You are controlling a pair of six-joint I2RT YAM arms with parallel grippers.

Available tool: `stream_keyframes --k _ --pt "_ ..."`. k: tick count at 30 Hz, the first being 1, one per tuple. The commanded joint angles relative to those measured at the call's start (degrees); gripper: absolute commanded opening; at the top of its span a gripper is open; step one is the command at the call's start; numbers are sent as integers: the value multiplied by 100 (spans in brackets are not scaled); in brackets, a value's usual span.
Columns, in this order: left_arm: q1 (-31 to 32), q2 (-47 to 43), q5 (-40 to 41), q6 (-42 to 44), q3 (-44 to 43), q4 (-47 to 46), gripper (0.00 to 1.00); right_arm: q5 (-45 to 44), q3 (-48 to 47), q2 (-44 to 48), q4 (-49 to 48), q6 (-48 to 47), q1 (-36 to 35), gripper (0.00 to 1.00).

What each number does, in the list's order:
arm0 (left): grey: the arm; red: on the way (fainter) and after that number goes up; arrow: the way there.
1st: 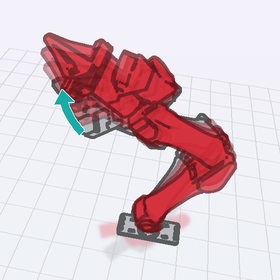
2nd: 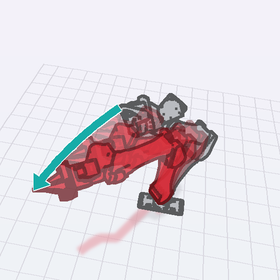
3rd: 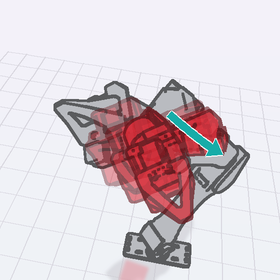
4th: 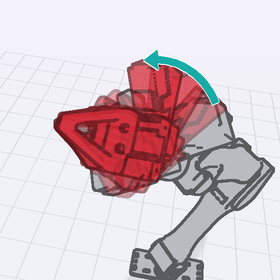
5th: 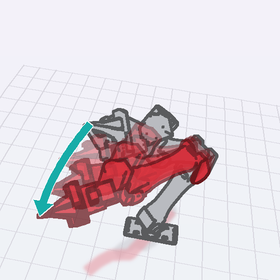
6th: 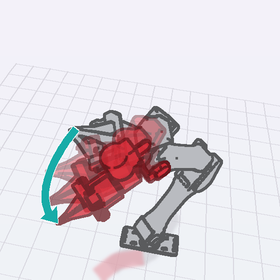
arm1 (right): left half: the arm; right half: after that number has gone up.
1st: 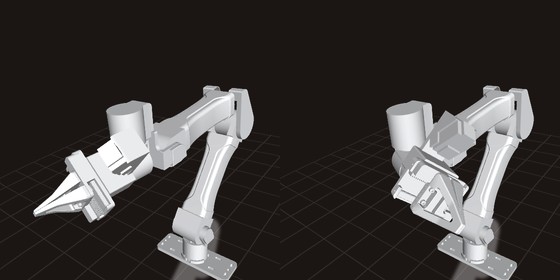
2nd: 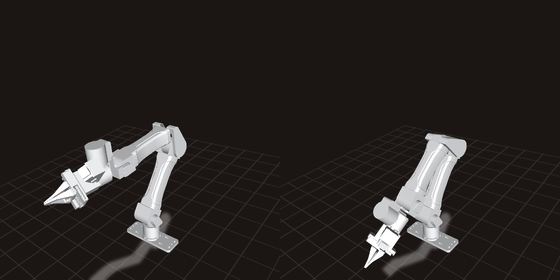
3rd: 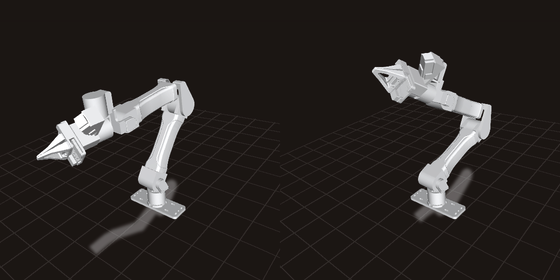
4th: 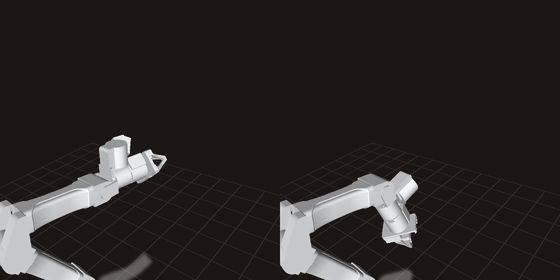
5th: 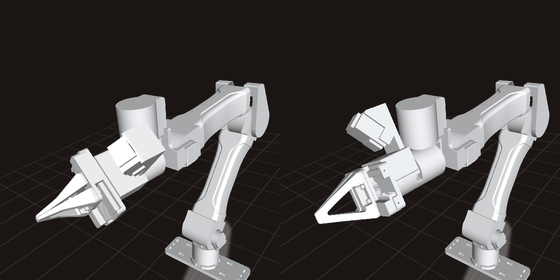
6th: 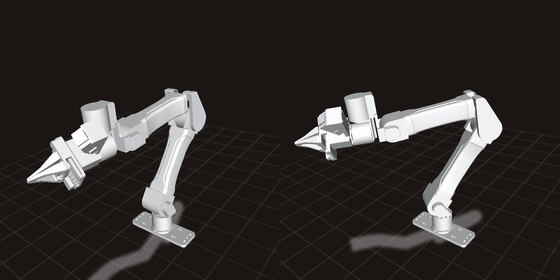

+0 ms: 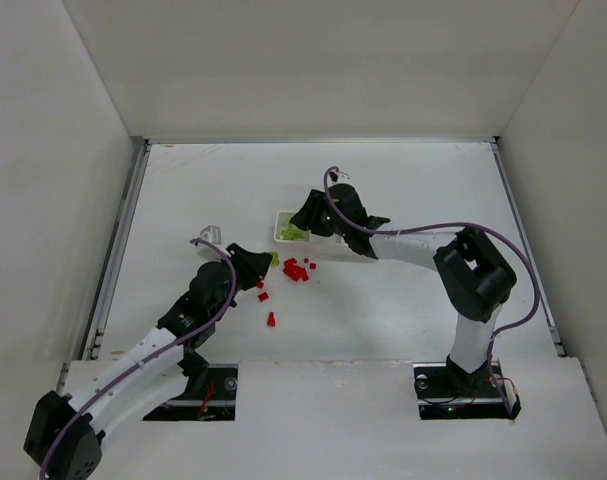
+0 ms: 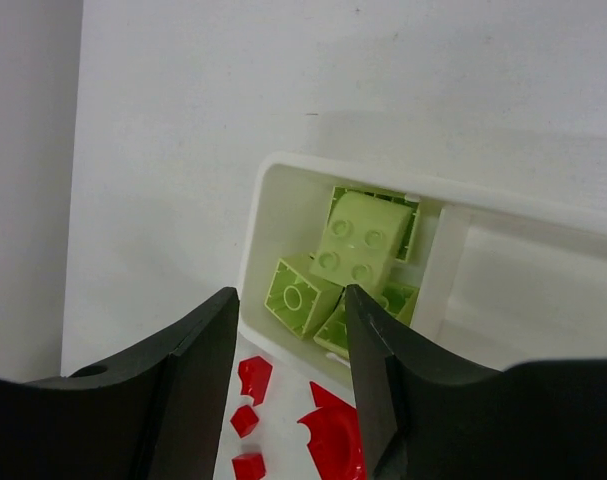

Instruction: Sort the legos into containers by color

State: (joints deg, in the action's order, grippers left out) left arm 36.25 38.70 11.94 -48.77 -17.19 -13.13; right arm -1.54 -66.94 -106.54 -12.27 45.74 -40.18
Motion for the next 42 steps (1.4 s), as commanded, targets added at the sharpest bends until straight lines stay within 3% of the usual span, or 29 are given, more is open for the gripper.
stream_keyframes --k 1,6,12,16,20,26,35,42 --pt "27 94 -52 114 -47 -340 16 -75 -232 80 -38 -82 6 53" --pt "132 392 -25 140 -179 -603 16 -276 294 835 -161 -126 76 49" --pt "615 1559 36 298 -705 -1305 16 -996 1812 2634 -293 -354 445 21" --pt "931 2737 97 482 -1382 -1771 16 -1208 2850 3857 -206 -303 779 16" --pt "1142 3897 194 676 -2216 -2080 16 -1322 3660 4860 -91 -206 946 18" --pt "1345 5304 168 922 -3535 -2133 16 -1358 4276 5424 -108 -188 1166 24" --pt "1556 6439 124 975 -4758 -1931 19 -1006 4628 6022 -170 -109 1580 38" --pt "1556 6721 150 993 -5005 -1895 38 -1015 4611 5979 -170 -117 1562 45"
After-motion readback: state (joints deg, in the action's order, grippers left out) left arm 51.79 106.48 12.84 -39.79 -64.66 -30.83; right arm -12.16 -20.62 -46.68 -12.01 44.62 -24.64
